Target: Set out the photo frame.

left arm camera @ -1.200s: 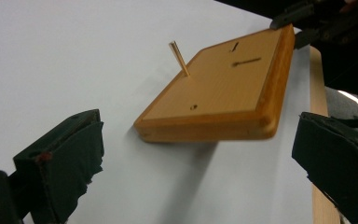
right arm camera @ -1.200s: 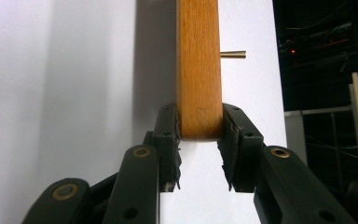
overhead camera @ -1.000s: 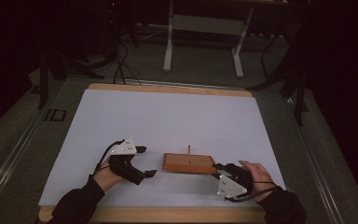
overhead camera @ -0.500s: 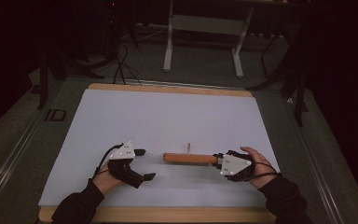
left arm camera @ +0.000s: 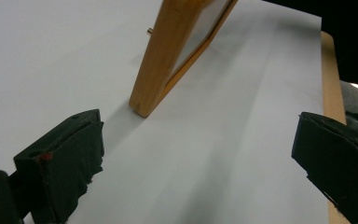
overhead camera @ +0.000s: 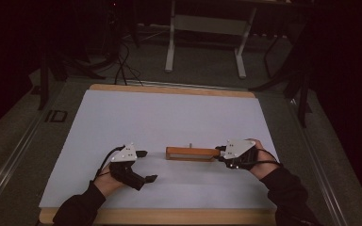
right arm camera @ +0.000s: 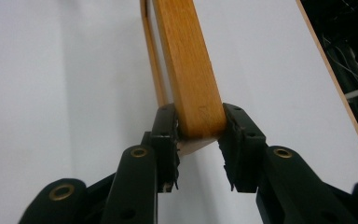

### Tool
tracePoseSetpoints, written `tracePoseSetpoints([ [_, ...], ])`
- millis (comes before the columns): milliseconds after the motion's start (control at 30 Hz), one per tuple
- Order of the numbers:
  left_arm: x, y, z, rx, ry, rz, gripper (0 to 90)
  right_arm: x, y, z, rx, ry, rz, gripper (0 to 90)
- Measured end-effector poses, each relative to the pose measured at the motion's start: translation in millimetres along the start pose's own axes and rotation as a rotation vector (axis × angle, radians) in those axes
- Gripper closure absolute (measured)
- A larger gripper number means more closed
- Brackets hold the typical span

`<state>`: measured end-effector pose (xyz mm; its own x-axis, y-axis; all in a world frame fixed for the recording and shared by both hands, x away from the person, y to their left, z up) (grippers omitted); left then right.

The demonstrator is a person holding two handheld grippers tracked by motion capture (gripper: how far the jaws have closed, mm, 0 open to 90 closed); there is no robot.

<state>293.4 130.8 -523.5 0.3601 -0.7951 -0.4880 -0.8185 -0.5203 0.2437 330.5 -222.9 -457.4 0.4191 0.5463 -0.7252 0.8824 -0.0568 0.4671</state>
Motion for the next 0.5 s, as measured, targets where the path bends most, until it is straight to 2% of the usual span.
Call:
tracePoseSetpoints([
  [133,1.7,-0.5,0.7,0.001,-0.001,-0.001,2.5,3.2,7.4,-0.9,0.051,-0.018,0.007,66.6],
  [300,1.8,-1.9,1.5,-0.002,0.001,-0.006,2.5,8.4,17.6,0.7,0.124,-0.009,0.004,65.6],
  [500,2.2,-2.2,2.5,0.002,-0.005,-0.011,2.5,13.7,25.3,1.0,0.176,-0.013,0.013,64.4],
])
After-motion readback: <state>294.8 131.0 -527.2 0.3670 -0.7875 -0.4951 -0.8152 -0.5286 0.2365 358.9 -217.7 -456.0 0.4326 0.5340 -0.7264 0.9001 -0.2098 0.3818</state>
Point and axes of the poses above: each handheld gripper's, and its own axes: x roughly forward along the jaws, z roughly out of its underside, y roughly to its right, the point moved 2 cm from there along x, roughly forward along the jaws, and after that the axes turned 9 degrees about -x, right-handed, at the moved point
